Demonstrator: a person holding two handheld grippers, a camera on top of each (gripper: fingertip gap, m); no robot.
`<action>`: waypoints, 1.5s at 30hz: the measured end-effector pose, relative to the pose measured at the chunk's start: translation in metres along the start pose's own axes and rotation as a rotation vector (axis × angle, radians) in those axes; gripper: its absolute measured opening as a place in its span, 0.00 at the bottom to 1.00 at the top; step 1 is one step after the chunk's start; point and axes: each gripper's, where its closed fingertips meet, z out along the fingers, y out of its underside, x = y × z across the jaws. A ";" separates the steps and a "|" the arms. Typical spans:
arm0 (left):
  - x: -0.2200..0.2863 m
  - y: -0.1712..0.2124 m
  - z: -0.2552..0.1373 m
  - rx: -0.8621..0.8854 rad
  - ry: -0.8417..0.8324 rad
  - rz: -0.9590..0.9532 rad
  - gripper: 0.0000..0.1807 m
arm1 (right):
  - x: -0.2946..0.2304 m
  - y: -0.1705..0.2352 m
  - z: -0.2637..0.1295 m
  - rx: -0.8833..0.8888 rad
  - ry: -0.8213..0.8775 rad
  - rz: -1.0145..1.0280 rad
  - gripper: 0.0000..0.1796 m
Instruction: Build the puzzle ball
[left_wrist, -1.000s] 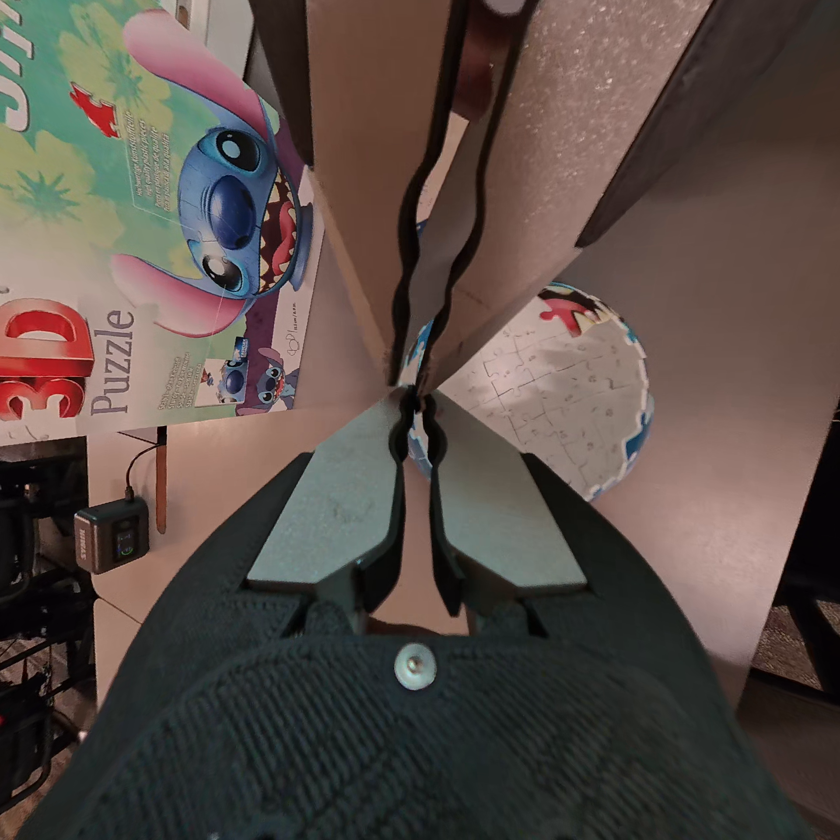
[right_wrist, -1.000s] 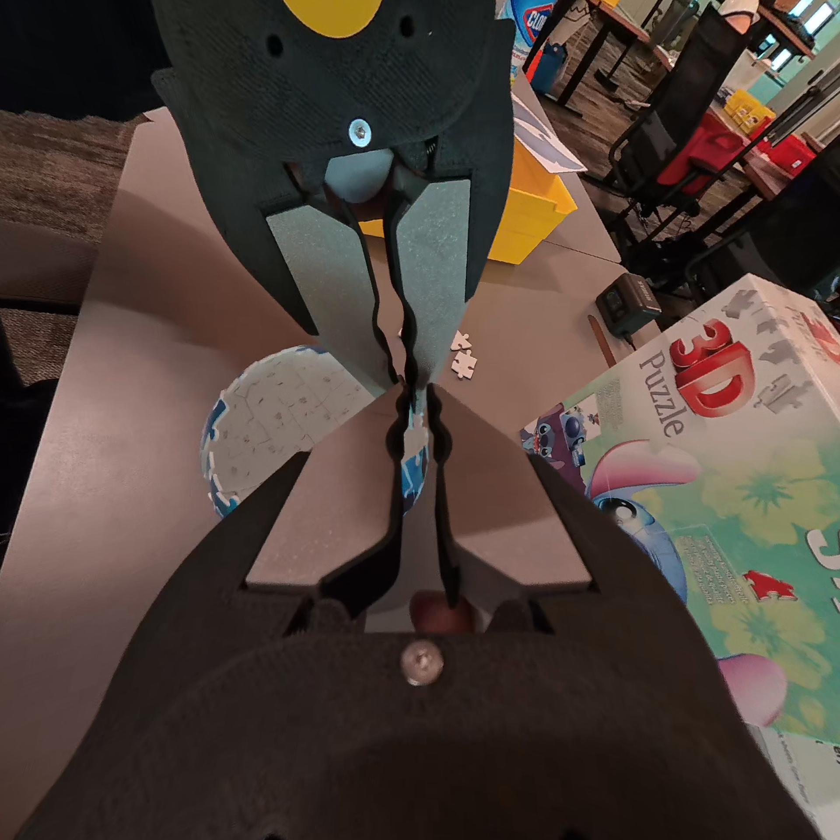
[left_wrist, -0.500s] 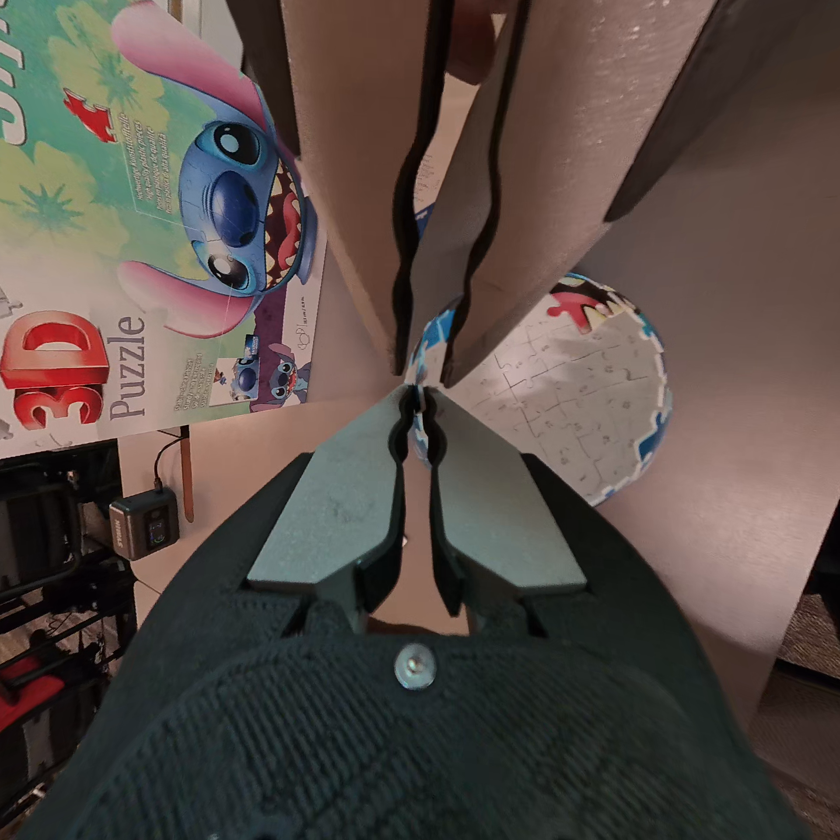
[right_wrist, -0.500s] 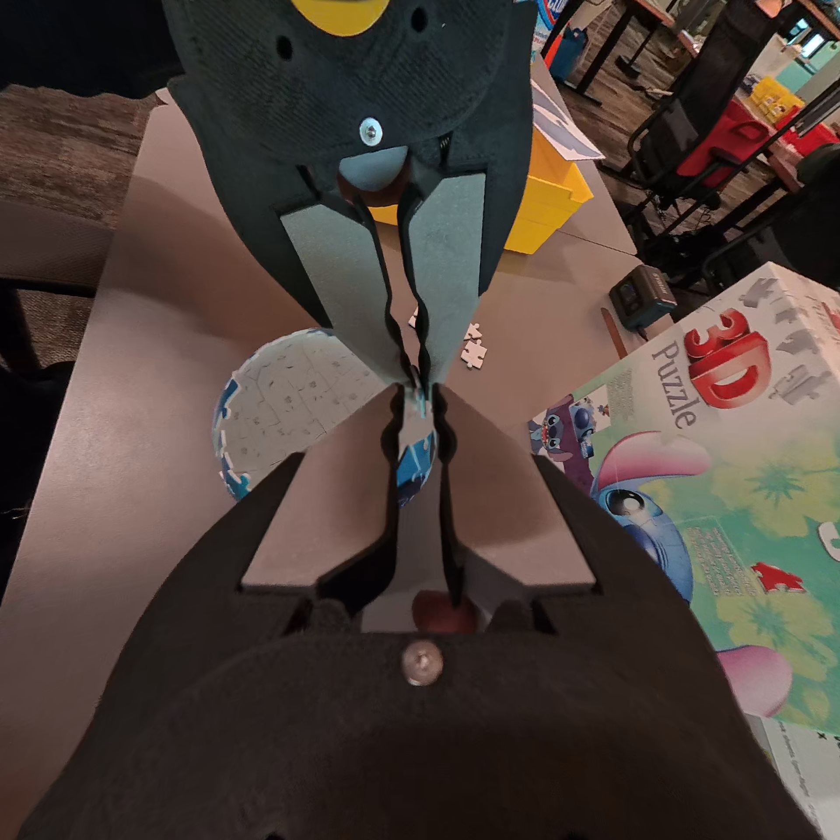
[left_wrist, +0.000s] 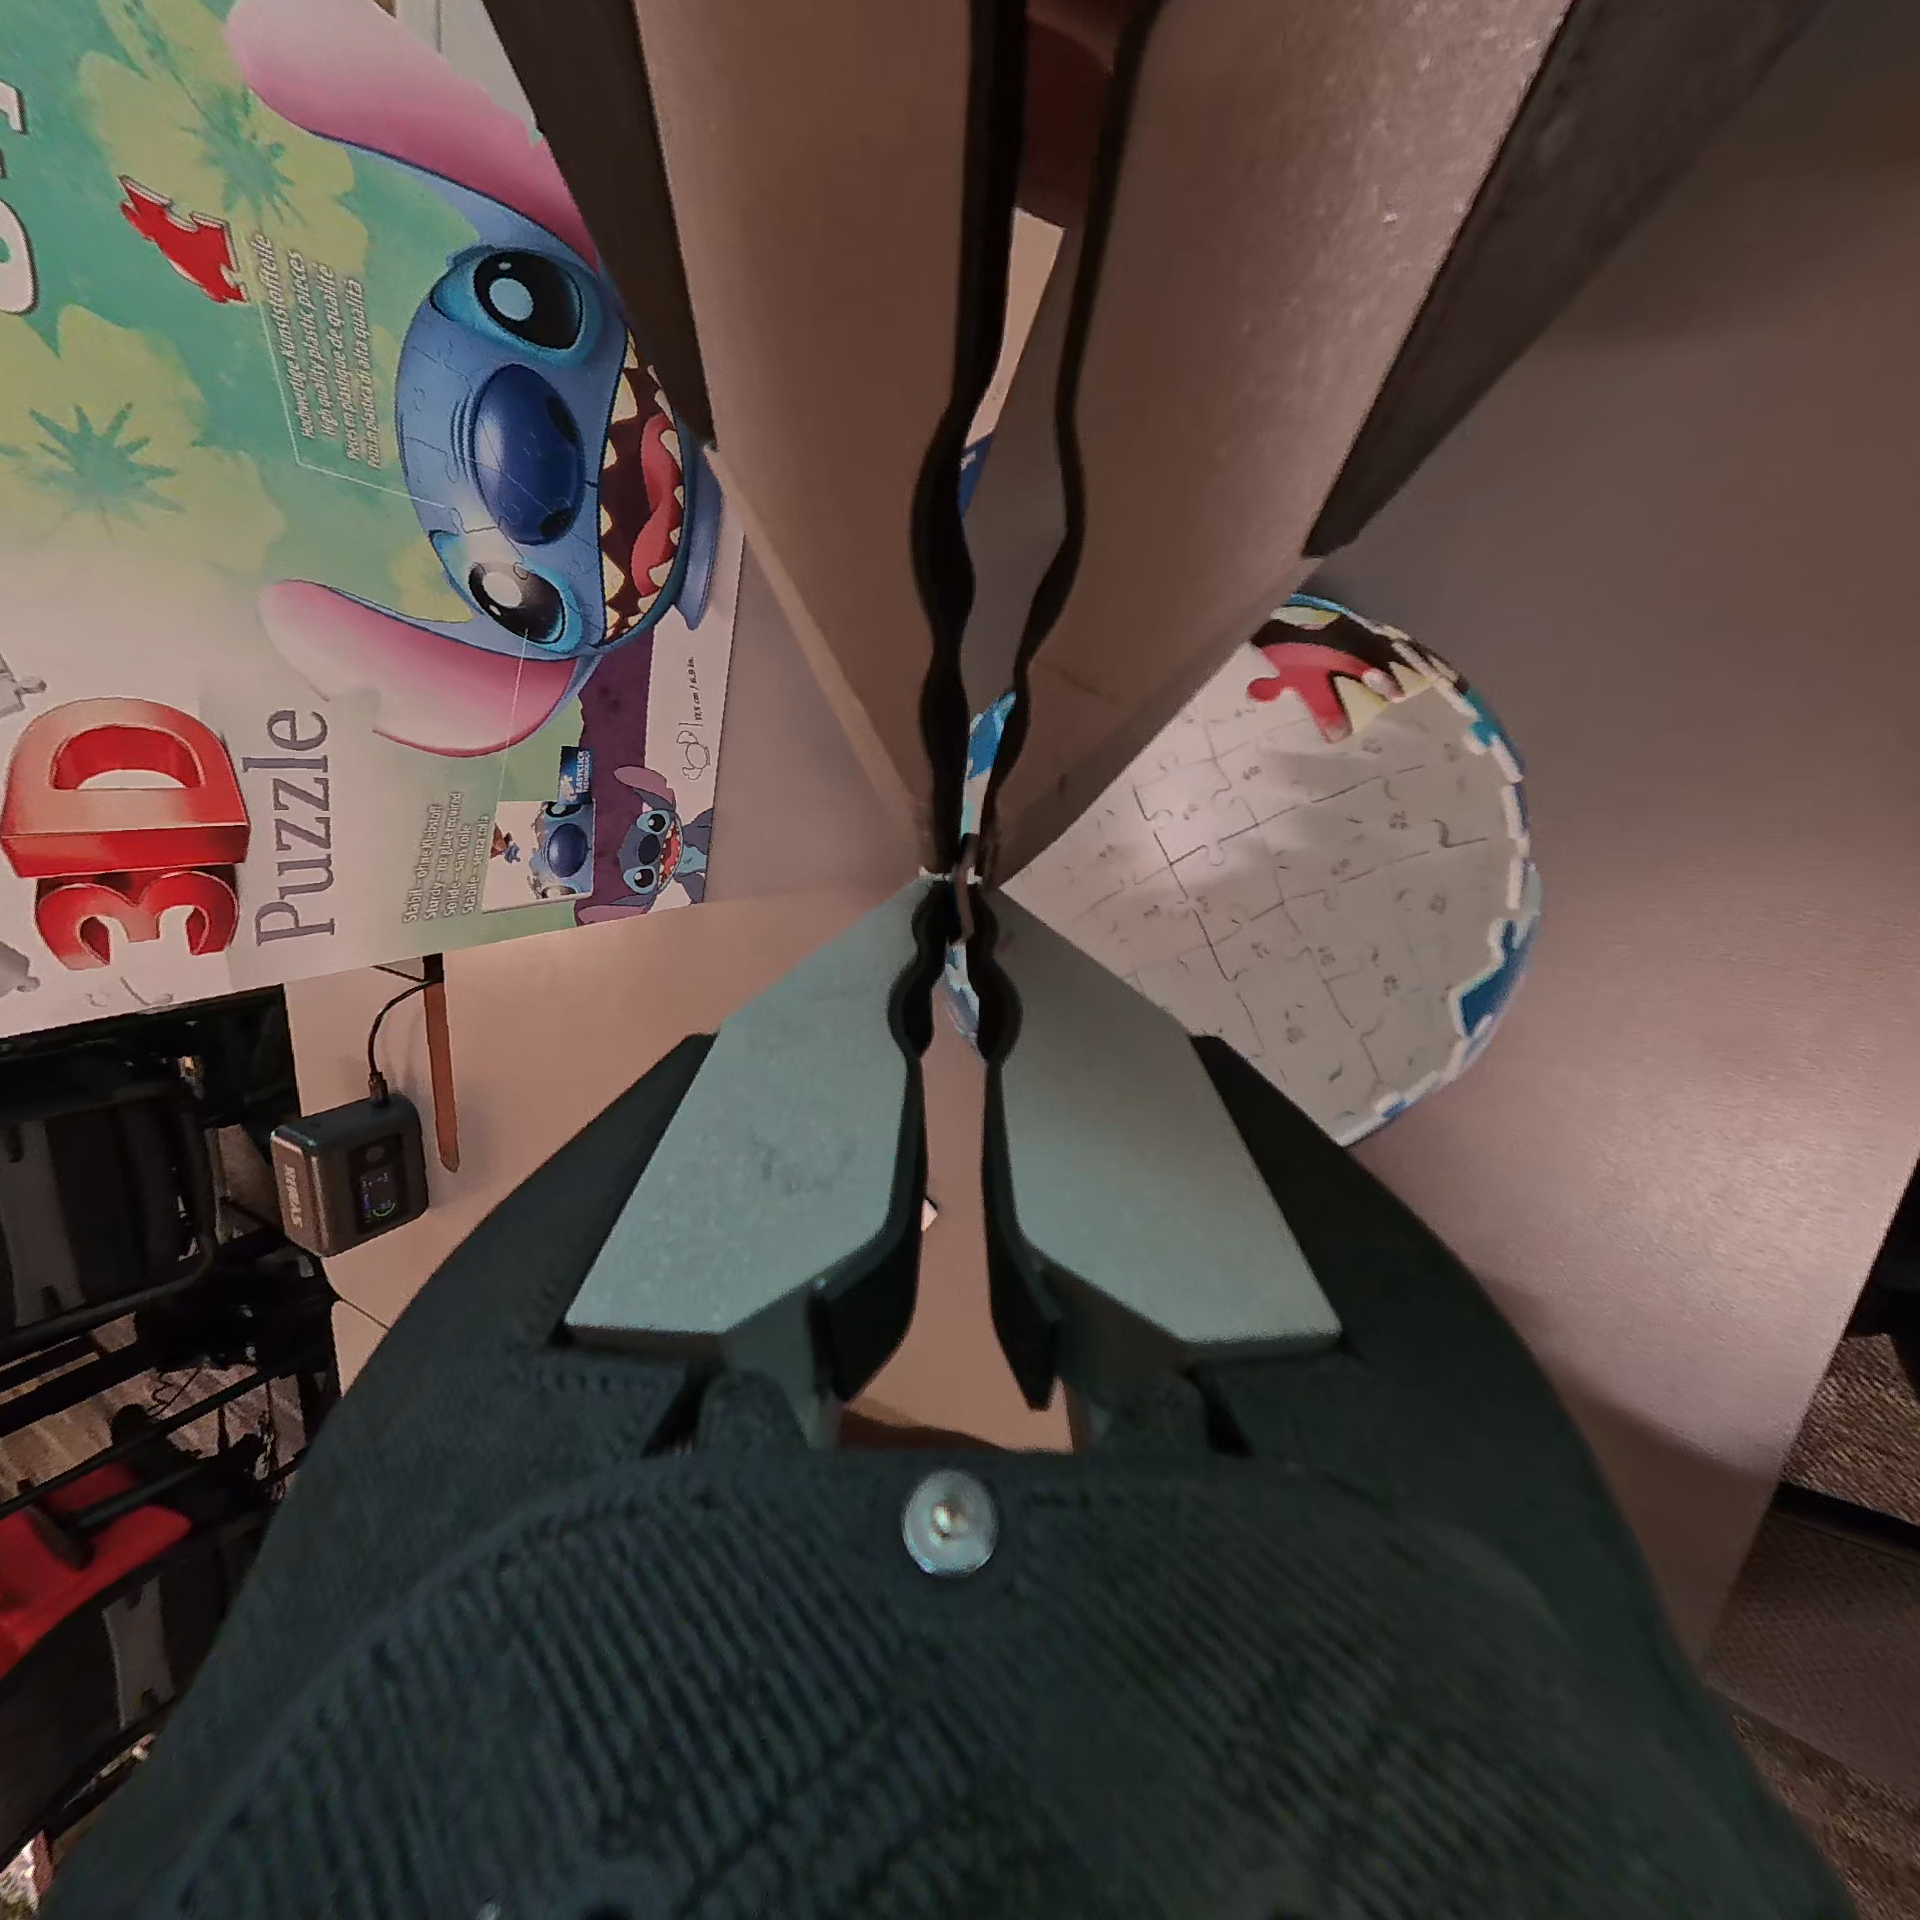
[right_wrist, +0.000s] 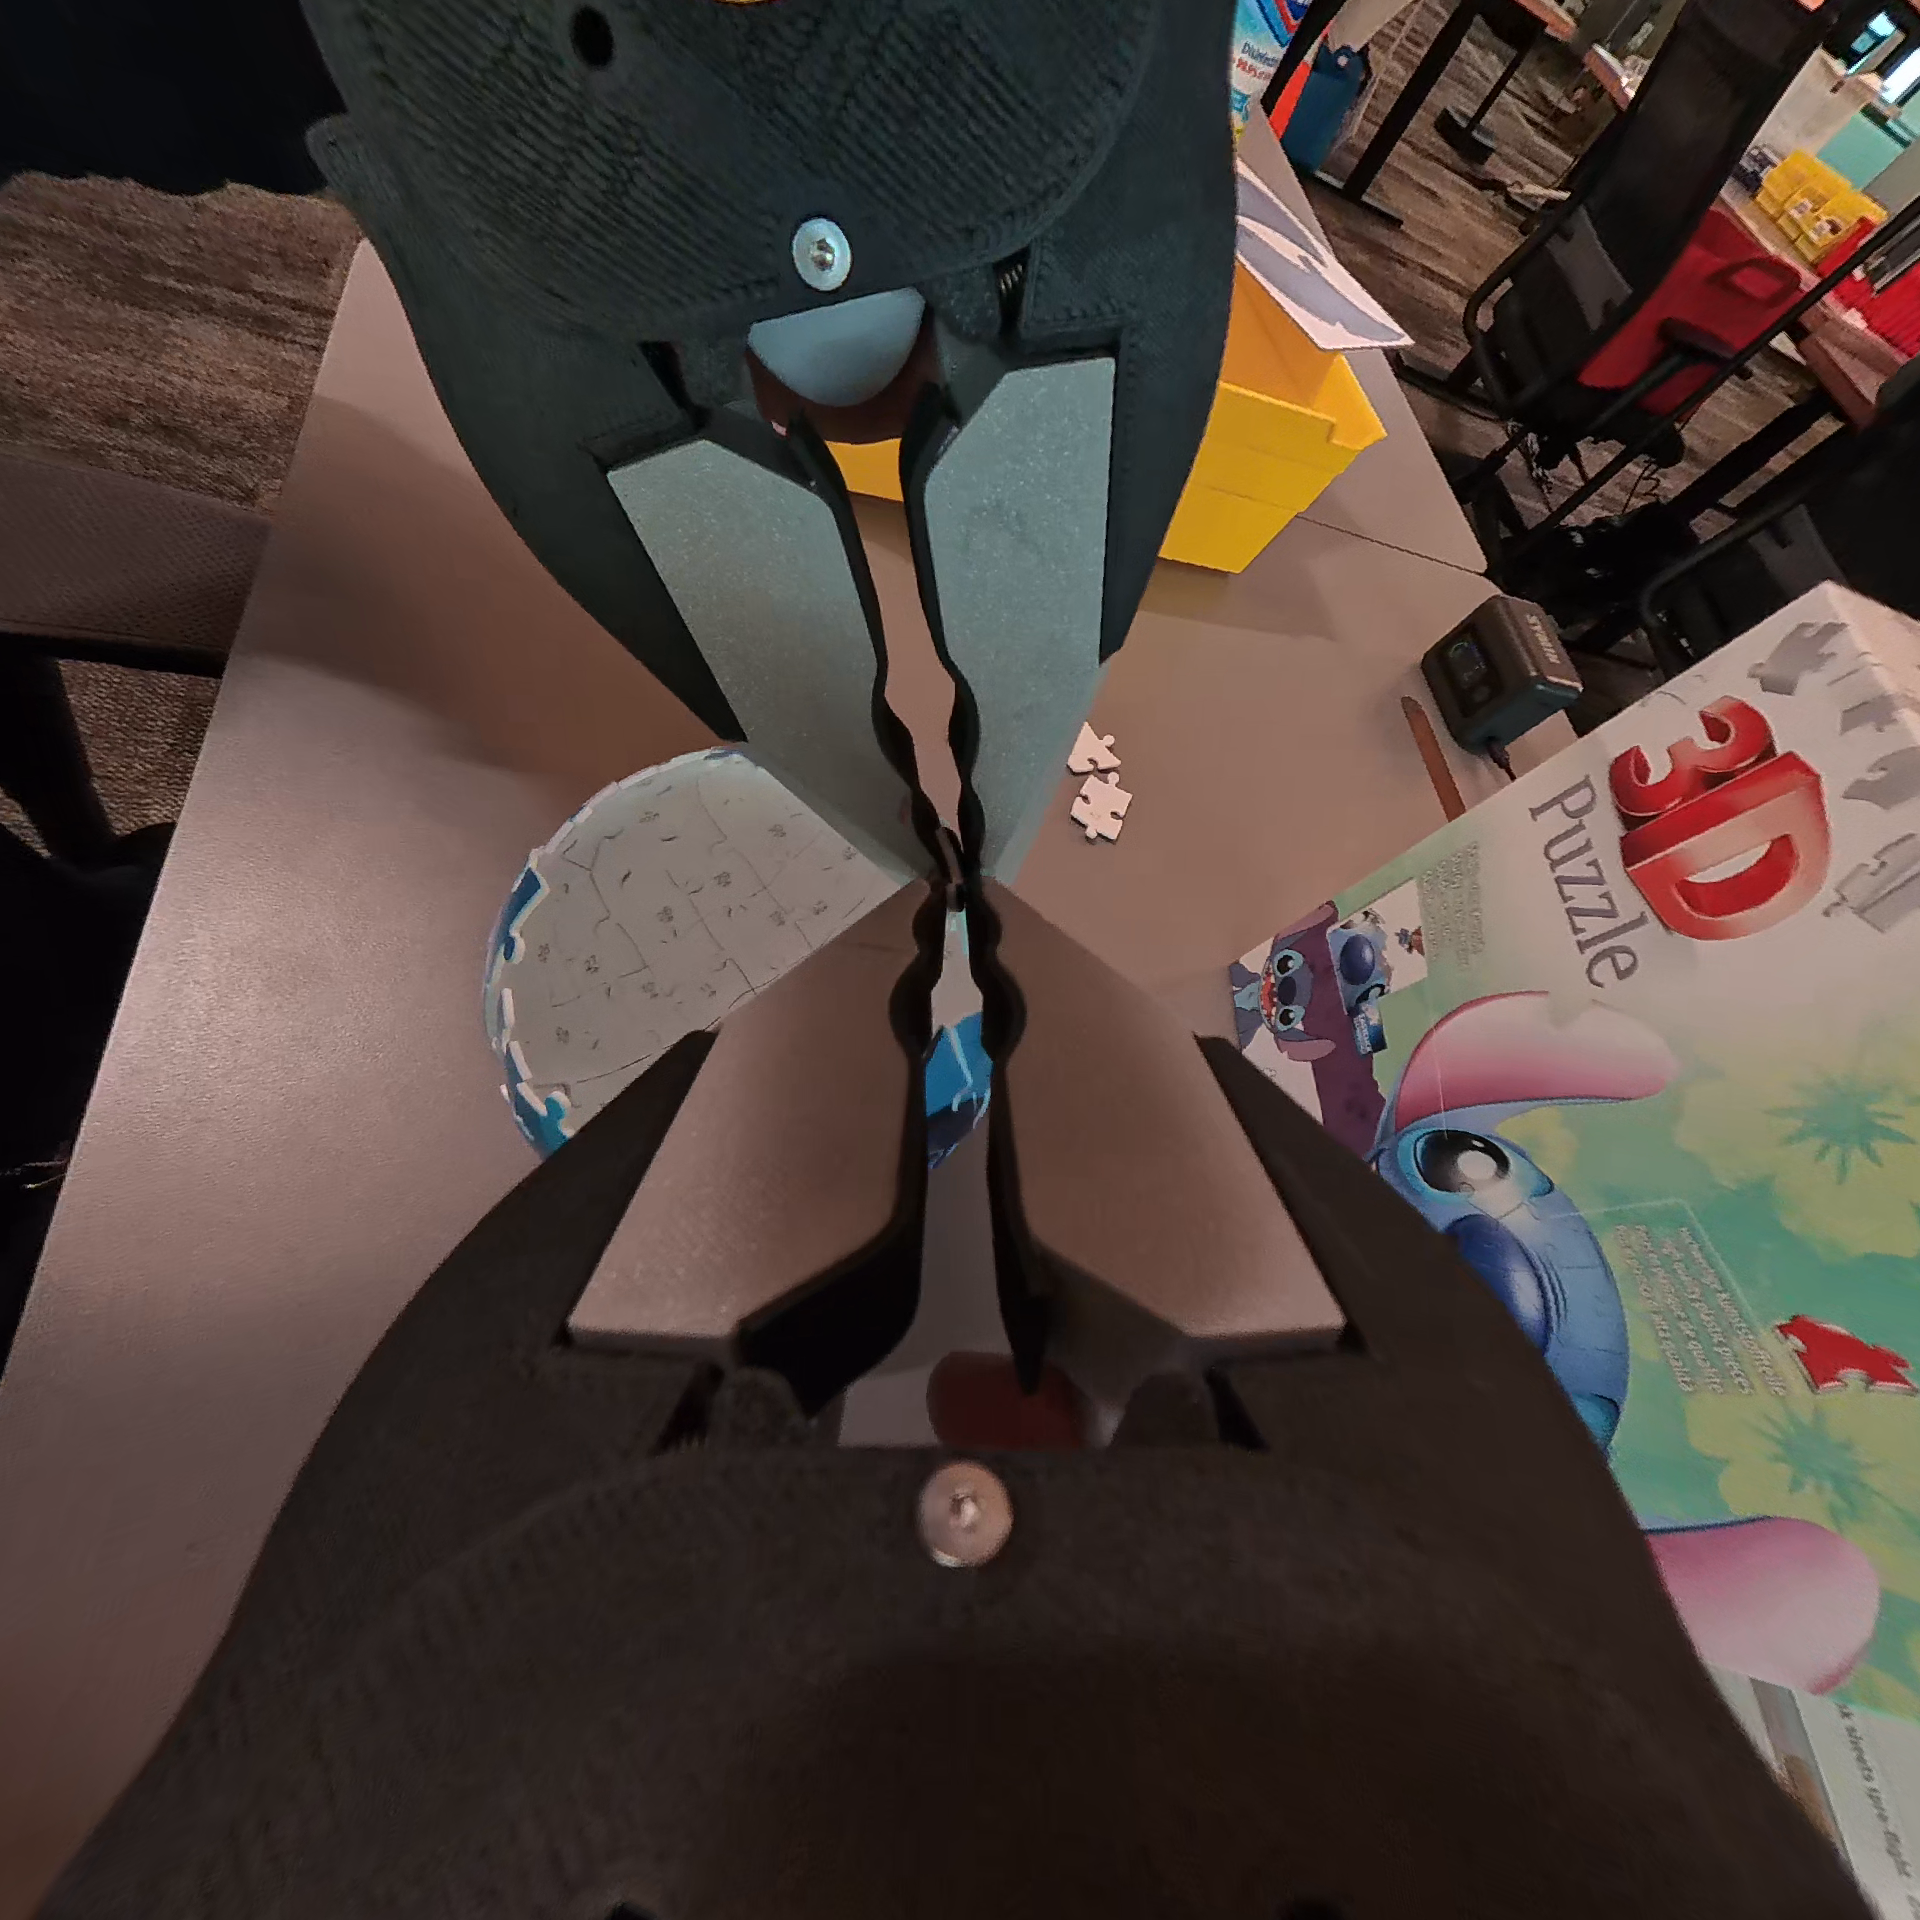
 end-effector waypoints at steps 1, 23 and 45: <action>-0.001 0.001 0.000 -0.003 -0.006 -0.001 0.00 | 0.001 0.000 0.000 0.001 0.008 -0.007 0.00; 0.000 0.022 -0.003 0.056 -0.047 -0.121 0.18 | 0.003 0.015 0.011 -0.004 0.177 -0.166 0.00; -0.005 0.026 0.016 -0.060 -0.069 -0.063 0.08 | 0.009 0.026 0.026 -0.065 0.216 -0.231 0.00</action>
